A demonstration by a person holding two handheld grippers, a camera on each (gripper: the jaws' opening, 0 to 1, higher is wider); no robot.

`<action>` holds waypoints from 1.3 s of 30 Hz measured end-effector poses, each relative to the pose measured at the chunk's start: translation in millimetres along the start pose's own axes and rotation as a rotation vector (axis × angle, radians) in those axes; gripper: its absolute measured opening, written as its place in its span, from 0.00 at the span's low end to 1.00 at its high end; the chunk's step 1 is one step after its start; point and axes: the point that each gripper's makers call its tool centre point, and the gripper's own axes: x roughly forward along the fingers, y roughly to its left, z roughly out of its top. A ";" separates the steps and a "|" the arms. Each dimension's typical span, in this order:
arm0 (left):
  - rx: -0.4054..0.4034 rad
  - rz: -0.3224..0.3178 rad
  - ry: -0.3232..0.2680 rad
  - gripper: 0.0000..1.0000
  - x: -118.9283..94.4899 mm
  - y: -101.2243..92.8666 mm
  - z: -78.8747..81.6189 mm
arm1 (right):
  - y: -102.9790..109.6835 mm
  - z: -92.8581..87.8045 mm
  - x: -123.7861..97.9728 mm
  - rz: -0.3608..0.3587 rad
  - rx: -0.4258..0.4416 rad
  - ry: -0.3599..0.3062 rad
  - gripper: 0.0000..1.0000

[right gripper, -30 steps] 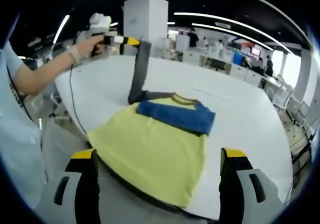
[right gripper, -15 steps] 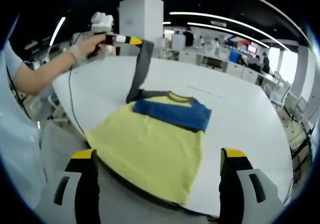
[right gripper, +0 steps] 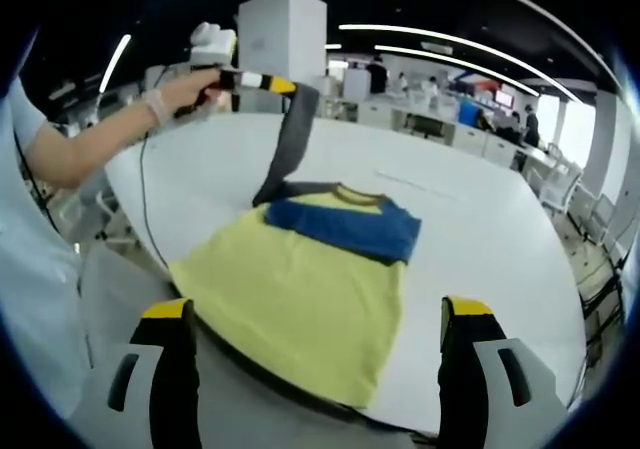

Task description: Fold the garment on the visible template until the final outline fits inside the template.

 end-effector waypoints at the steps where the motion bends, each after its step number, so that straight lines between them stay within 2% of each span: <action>1: 0.000 -0.002 0.001 0.00 1.8 -1.5 -0.7 | -0.2 -0.3 -0.1 0.000 0.001 0.001 1.00; 12: 0.018 -0.052 0.051 0.00 25.2 -22.7 -14.0 | -3.1 -2.6 -3.0 -0.007 0.005 0.006 1.00; 25: 0.021 -0.115 0.073 0.00 42.6 -52.3 -20.3 | -1.9 -2.4 -2.0 -0.001 0.000 0.012 1.00; 32: 0.028 -0.149 0.099 0.00 52.9 -68.2 -32.5 | -4.2 -3.7 -3.0 -0.004 -0.001 0.021 1.00; 39: 0.017 -0.156 0.124 0.00 61.4 -75.9 -46.8 | -3.0 -5.2 -2.2 0.002 -0.005 0.031 1.00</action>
